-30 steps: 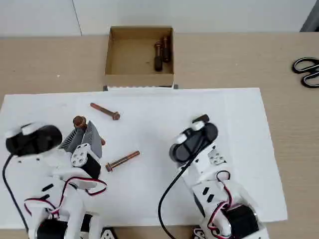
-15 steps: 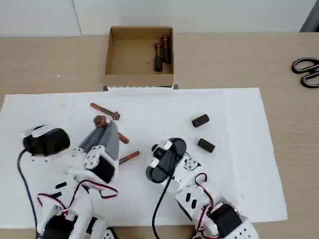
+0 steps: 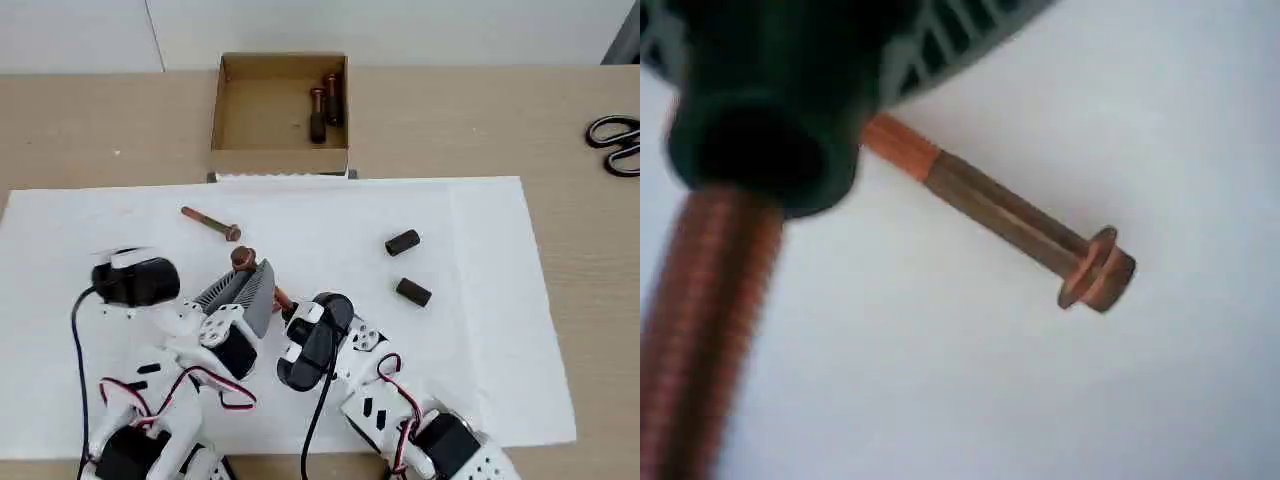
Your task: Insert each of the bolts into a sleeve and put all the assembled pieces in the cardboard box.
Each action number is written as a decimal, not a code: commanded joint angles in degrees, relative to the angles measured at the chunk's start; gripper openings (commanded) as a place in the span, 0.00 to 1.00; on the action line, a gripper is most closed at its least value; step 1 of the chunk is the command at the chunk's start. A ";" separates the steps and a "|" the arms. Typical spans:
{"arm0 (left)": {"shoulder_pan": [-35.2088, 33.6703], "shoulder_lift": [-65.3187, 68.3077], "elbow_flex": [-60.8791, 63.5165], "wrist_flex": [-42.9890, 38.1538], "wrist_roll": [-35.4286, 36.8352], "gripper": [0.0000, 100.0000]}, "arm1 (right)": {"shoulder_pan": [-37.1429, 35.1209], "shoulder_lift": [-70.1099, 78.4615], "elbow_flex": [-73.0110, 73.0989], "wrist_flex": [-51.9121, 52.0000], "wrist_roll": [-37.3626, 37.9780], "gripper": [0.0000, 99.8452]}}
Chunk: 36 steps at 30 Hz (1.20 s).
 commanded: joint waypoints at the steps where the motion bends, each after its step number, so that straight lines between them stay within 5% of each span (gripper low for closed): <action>1: 0.18 -0.44 -0.22 -1.76 0.26 0.01 | -0.31 -0.75 -2.11 -1.54 0.62 0.00; 14: 0.35 -0.44 2.77 -1.58 0.18 0.01 | -0.31 -0.84 -3.87 -1.71 4.13 0.00; 22: 9.85 -0.44 3.65 2.37 0.00 0.01 | -0.04 -0.75 -3.78 -4.00 4.13 0.00; 36: 10.46 -0.26 4.44 8.26 -8.70 0.01 | 1.54 -0.75 -3.69 -4.26 4.13 0.00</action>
